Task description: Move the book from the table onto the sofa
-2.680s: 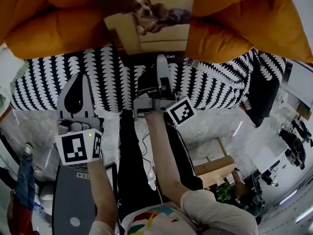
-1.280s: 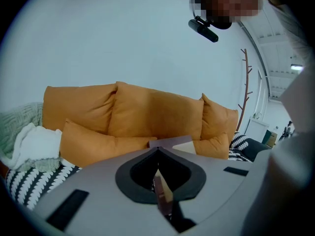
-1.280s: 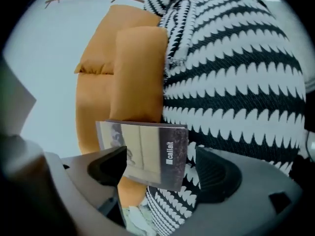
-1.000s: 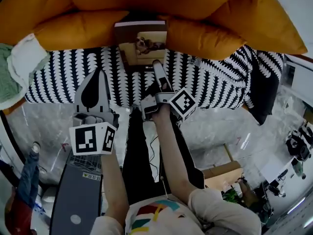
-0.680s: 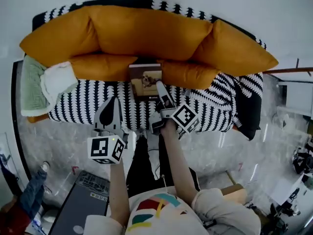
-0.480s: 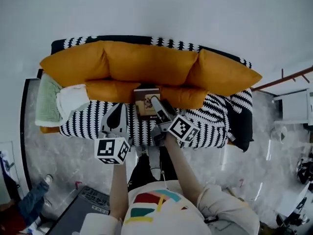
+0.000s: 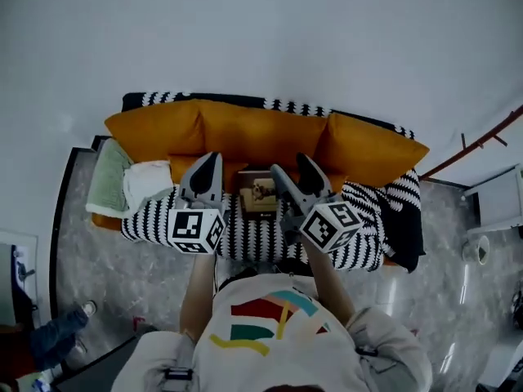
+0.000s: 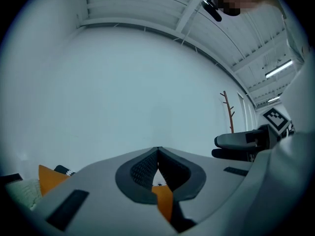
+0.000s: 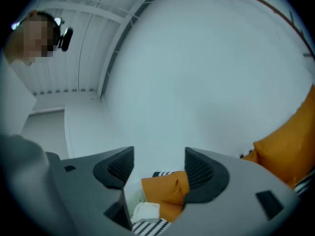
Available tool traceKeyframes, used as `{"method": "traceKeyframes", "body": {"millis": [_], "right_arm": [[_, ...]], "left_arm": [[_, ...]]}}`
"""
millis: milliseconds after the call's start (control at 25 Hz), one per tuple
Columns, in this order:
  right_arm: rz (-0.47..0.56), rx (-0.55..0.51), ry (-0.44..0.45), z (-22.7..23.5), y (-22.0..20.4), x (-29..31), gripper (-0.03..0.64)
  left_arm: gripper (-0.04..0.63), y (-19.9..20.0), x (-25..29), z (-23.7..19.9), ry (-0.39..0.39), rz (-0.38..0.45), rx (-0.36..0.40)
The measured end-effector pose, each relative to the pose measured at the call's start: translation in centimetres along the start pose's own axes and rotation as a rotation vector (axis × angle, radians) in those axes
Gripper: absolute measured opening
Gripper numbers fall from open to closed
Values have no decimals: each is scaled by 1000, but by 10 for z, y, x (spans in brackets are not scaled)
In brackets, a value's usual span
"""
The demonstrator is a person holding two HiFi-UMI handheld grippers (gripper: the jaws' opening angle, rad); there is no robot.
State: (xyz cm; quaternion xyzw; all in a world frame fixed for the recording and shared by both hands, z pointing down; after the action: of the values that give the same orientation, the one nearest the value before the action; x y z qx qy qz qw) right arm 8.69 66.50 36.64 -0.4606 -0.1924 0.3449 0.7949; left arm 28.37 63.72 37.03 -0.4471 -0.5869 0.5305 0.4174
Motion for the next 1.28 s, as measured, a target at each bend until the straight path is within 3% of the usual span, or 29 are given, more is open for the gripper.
{"method": "traceKeyframes", "body": {"millis": [120,160,360,640,960,1280], "right_arm": [[34,-184,-87,-5,19,-11,77],[40,-234,-102,-6,24,-13,14],[5,-389,-130,-6,31,-7,12],[-51,-443,-143,16,32,-4,12],[-63,-464,-159,50,44,-5,12],[-80,-482,-99,61,49,-2,12]], "left_arm": [[6,7,3,4,24,15,0],[6,10,6,6,30,20,0],[6,26,26,22,11,56,23],[6,44,49,44,-3,101,74],[6,38,74,71,-5,96,95],[6,31,92,82,37,72,109]]}}
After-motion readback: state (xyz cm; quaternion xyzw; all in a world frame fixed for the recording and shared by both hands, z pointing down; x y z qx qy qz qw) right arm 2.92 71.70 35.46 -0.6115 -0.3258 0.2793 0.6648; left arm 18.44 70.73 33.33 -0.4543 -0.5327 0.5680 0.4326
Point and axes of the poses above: the fingertips, and each gripper's own axes: x forward along the fingers, z to its right, y out of its top, the point moved 5 cm from there along -x, backward along the fingers, and after that the axes turned 1 degree about -z, right-handed, at the moved point
